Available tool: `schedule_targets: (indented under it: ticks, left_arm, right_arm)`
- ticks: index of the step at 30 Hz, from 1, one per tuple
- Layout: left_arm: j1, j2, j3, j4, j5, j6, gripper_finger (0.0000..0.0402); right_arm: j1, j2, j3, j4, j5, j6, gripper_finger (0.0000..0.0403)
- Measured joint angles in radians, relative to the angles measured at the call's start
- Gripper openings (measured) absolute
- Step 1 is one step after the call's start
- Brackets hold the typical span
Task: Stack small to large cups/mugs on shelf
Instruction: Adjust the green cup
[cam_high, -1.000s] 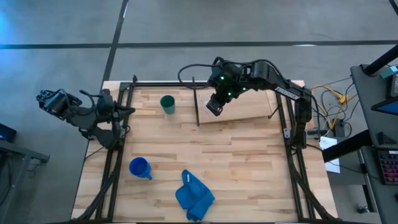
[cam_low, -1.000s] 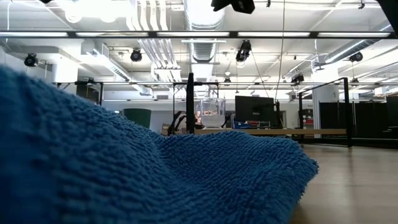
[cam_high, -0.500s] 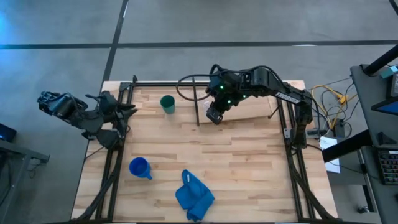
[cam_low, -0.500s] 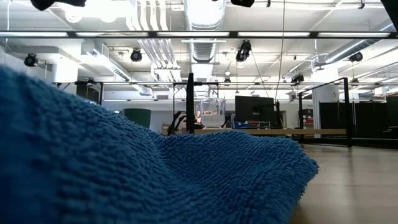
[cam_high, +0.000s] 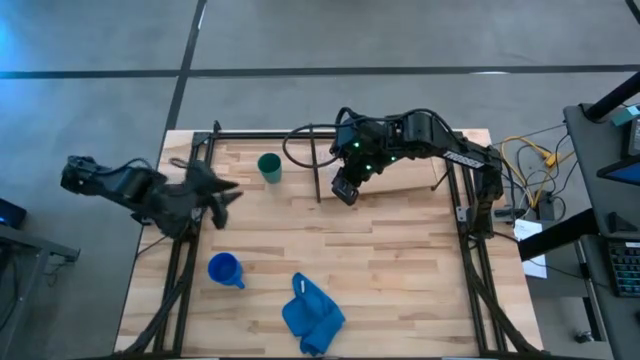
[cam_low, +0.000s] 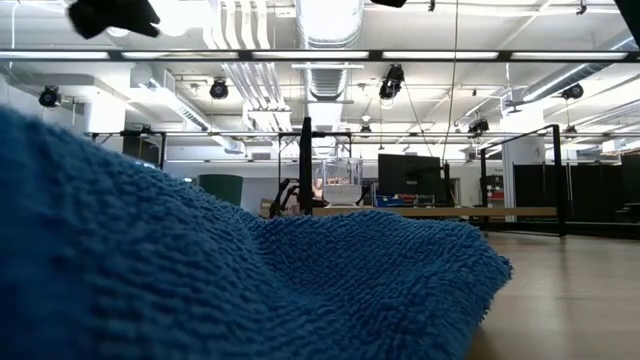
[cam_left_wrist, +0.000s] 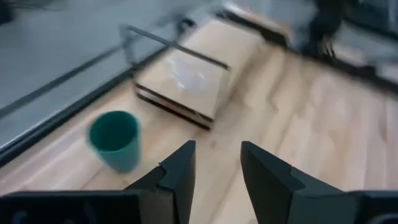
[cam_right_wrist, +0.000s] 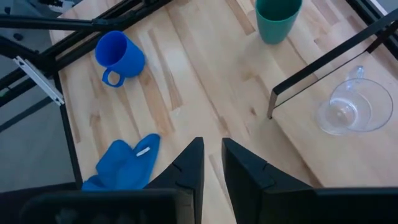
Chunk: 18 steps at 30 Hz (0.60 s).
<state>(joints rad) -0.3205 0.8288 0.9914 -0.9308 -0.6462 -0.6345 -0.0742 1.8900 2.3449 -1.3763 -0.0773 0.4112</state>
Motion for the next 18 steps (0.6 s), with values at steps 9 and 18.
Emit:
schedule_targets:
  ticks: [9, 18]
  left_arm:
    - [0.401, 0.178, 0.111, 0.001, 0.387, 0.336, 0.0114]
    - [0.868, 0.337, 0.110, 0.017, 0.778, 0.641, 0.0114]
  right_arm:
    - [0.018, 0.000, 0.000, -0.003, 0.000, 0.039, 0.0052]
    - [0.065, 0.000, 0.000, -0.006, 0.000, 0.041, 0.0052]
